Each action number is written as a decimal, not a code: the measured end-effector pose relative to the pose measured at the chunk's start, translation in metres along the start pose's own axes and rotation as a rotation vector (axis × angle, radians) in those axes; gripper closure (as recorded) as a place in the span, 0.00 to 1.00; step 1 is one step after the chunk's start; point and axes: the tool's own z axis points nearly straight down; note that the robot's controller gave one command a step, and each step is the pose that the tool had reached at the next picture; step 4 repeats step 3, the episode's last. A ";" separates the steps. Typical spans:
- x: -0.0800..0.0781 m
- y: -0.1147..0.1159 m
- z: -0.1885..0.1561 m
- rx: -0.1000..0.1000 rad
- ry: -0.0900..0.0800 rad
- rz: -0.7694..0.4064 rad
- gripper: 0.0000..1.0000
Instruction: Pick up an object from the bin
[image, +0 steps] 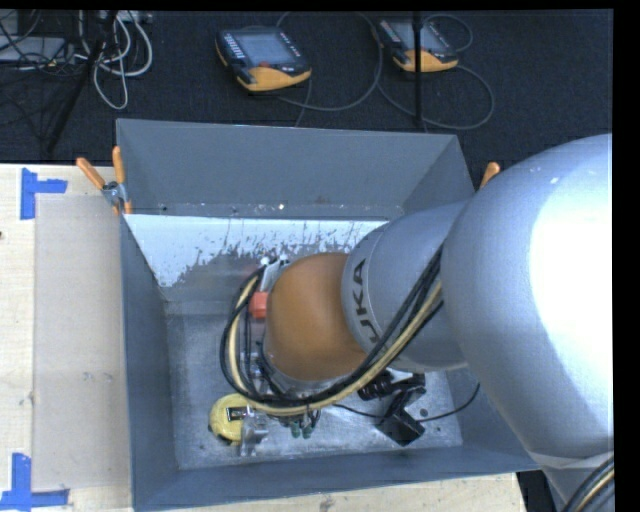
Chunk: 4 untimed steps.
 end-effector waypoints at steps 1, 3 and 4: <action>0.000 0.000 0.000 0.000 0.000 0.001 1.00; 0.003 -0.002 -0.013 0.006 0.009 0.002 1.00; 0.003 -0.002 -0.013 0.006 0.009 0.002 1.00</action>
Offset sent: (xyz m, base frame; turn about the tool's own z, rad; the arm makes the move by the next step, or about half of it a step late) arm 0.0001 0.0001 0.0258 0.0000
